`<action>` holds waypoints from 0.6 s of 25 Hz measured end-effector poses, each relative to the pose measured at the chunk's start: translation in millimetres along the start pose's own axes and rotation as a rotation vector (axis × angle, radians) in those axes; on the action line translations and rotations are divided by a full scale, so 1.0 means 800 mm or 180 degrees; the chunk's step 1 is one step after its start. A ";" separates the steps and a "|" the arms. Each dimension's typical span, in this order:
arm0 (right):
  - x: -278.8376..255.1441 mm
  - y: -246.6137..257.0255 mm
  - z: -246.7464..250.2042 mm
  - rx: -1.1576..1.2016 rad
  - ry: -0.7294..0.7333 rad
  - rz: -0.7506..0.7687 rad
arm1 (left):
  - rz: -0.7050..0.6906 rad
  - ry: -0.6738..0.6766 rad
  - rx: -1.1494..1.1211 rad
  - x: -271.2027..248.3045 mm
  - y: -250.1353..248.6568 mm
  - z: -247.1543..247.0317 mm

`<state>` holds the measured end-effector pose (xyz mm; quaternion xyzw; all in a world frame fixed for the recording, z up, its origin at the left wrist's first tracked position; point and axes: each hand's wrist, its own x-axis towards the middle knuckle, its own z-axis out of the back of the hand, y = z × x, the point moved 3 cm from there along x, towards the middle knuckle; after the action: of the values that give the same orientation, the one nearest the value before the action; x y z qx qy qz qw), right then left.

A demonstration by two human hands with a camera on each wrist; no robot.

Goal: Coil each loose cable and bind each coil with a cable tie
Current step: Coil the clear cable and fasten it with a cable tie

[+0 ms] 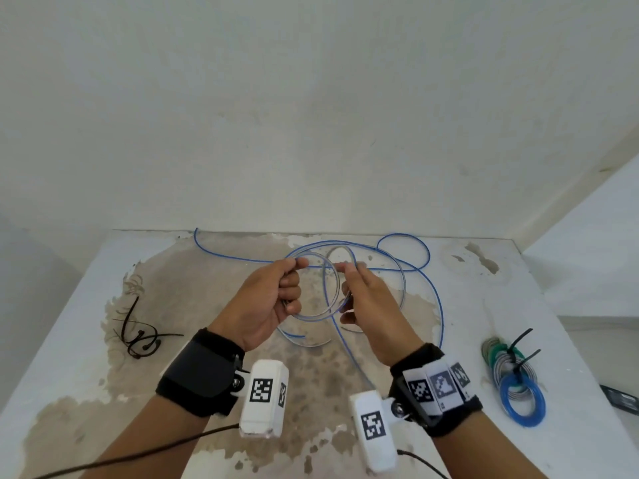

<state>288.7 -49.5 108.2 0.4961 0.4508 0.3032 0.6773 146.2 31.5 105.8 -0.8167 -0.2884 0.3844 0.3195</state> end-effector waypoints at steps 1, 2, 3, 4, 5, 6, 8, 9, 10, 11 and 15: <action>-0.001 0.003 0.003 -0.0159 0.0212 0.0125 | 0.0029 0.0012 0.0152 -0.001 -0.001 0.000; -0.001 0.005 0.005 -0.0219 0.0448 0.0203 | 0.0058 0.0034 0.0323 -0.001 -0.002 -0.001; -0.002 0.007 0.007 -0.0218 0.0693 0.0250 | 0.0080 0.0054 0.0495 -0.003 -0.003 -0.001; -0.002 0.008 0.009 -0.0215 0.0908 0.0286 | 0.0093 0.0075 0.0655 -0.003 -0.004 -0.002; -0.001 0.009 0.011 -0.0252 0.1081 0.0301 | 0.0096 0.0096 0.0787 -0.004 -0.006 -0.003; -0.001 0.011 0.013 -0.0317 0.1227 0.0302 | 0.0103 0.0119 0.0900 -0.004 -0.008 -0.005; -0.003 0.016 0.016 -0.0407 0.1487 0.0271 | 0.0154 0.0179 0.1120 -0.005 -0.011 -0.006; -0.004 0.017 0.018 -0.0417 0.1587 0.0236 | 0.0191 0.0220 0.1240 -0.005 -0.012 -0.007; -0.004 0.018 0.018 -0.0402 0.1661 0.0191 | 0.0236 0.0263 0.1372 -0.005 -0.013 -0.008; -0.004 0.018 0.017 -0.0387 0.1704 0.0160 | 0.0284 0.0308 0.1498 -0.005 -0.012 -0.010; 0.001 0.008 0.011 -0.0496 0.1710 0.0127 | 0.0416 0.0232 0.1574 -0.005 -0.009 -0.016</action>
<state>297.1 -50.0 115.2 0.3531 0.5797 0.4709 0.5635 153.1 29.6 119.8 -0.7440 -0.1204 0.4334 0.4941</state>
